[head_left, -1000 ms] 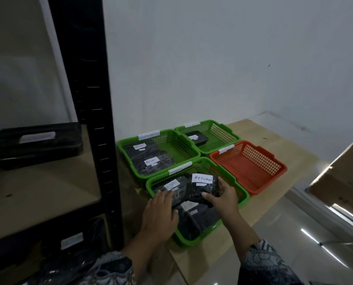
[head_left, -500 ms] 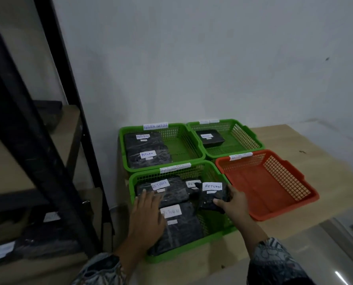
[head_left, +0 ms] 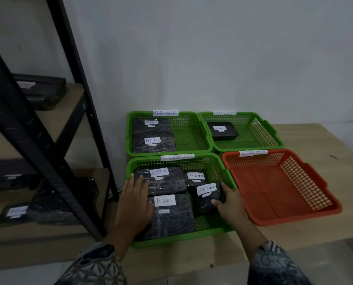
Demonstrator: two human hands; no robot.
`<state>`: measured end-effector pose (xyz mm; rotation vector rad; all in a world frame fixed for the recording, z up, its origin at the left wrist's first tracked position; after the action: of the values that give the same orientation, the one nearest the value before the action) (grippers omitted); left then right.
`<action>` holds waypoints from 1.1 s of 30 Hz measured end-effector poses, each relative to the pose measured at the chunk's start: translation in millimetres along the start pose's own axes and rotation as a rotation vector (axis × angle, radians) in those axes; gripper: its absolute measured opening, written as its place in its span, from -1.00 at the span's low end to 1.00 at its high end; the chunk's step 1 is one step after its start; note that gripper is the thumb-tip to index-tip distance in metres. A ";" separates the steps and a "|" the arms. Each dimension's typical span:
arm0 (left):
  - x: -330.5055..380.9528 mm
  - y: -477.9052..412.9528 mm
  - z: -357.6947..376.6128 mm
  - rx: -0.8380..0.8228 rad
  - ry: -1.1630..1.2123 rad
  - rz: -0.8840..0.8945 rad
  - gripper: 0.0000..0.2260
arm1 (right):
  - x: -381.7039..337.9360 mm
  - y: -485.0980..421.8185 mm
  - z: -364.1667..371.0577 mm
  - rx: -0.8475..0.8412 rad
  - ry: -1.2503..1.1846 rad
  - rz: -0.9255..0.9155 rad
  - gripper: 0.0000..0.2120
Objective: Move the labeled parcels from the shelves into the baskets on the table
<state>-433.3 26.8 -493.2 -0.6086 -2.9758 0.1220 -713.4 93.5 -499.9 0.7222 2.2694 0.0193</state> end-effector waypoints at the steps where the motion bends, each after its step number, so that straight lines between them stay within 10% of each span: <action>1: 0.1 0.2 -1.2 0.006 -0.006 -0.004 -0.46 | -1.7 -0.7 3.4 -0.016 -0.001 -0.001 -0.33; 33: -9.6 5.7 -13.3 0.076 0.105 0.050 -0.47 | -45.5 25.5 20.8 0.042 0.205 -0.172 -0.64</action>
<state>-420.8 29.0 -481.3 -0.6588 -2.8418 0.1990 -661.3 88.0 -479.7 0.5663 2.5281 -0.0375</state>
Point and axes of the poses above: each hand's wrist, its own y-axis away from the middle knuckle, its own z-axis out of the palm, x = y × z, the point moved 8 cm from there along -y, towards the middle knuckle, and after that the axes turned 7 degrees about -y, right-handed, at the moved point
